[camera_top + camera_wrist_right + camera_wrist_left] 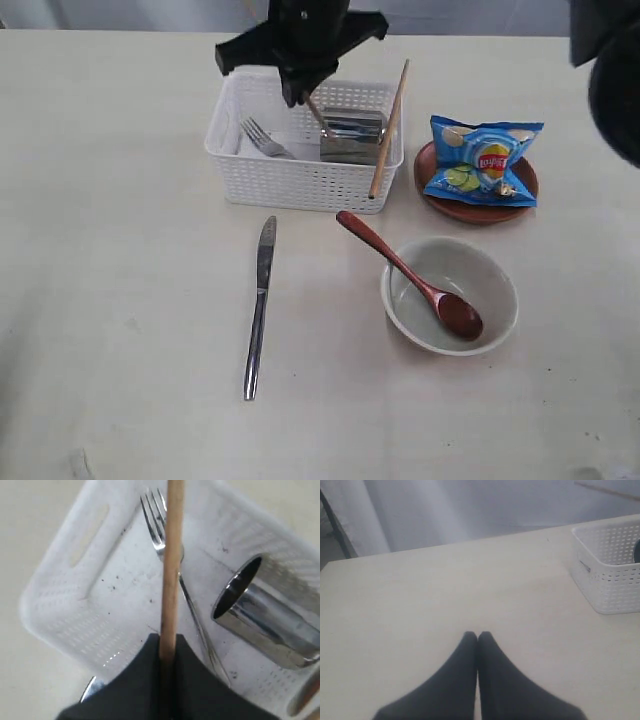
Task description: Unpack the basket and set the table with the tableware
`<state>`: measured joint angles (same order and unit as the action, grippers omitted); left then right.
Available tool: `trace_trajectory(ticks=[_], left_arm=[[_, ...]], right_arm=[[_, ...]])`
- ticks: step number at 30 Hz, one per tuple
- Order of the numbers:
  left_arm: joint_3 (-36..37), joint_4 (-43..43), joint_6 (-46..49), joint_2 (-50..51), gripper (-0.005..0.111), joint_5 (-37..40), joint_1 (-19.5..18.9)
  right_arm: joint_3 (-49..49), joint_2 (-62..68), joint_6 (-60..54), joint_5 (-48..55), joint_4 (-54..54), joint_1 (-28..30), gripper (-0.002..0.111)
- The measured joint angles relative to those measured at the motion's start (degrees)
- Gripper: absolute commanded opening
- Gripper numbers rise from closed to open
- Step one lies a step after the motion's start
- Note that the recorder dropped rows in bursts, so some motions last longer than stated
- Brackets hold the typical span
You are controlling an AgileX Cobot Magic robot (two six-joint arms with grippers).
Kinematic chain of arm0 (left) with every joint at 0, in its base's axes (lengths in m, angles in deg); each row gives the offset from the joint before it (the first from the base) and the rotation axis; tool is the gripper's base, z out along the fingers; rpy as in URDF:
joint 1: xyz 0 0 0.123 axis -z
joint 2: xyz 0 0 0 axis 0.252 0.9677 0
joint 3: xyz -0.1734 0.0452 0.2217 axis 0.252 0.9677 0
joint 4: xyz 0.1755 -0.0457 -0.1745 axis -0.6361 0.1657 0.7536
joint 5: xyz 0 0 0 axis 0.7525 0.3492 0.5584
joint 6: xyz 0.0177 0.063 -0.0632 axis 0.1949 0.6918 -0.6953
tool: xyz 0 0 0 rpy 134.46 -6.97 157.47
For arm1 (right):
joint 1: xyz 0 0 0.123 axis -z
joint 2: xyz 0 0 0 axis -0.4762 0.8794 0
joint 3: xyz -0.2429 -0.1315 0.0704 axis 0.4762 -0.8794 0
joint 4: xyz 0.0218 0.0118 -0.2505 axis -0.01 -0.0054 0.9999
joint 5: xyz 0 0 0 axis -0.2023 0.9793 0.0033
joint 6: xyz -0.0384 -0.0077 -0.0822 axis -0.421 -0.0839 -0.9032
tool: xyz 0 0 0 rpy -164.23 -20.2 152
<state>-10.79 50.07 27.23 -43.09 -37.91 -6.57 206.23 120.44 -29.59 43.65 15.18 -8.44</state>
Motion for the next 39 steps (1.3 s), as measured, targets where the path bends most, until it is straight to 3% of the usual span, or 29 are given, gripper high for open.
trace_trajectory(ticks=[4, 10, 16, 23, 30, 39], left_arm=[[0.0, 0.0, 0.0, 0.0, 0.0, 0.0, 0.0], [0.0, 0.0, 0.0, 0.0, 0.0, 0.0, 0.0], [0.0, 0.0, 0.0, 0.0, 0.0, 0.0, 0.0], [0.0, 0.0, 0.0, 0.0, 0.0, 0.0, 0.0], [0.0, 0.0, 0.0, 0.0, 0.0, 0.0, 0.0], [0.0, 0.0, 0.0, 0.0, 0.0, 0.0, 0.0]], right_arm=[[-4.1, -10.2, -0.4, -0.1, 2.1, 0.0, 0.0], [-30.4, -29.3, 0.7, -0.3, -1.1, 5.3, 0.0], [-50.4, -46.8, 6.3, -2.2, -4.5, 6.0, 0.0], [-68.7, -52.0, 7.6, -6.1, -15.8, 6.0, 0.0], [-77.6, -48.3, 4.9, -17.3, -20.6, 6.0, 0.0], [-78.5, -45.8, 4.2, -28.9, -18.1, 6.0, 0.0]])
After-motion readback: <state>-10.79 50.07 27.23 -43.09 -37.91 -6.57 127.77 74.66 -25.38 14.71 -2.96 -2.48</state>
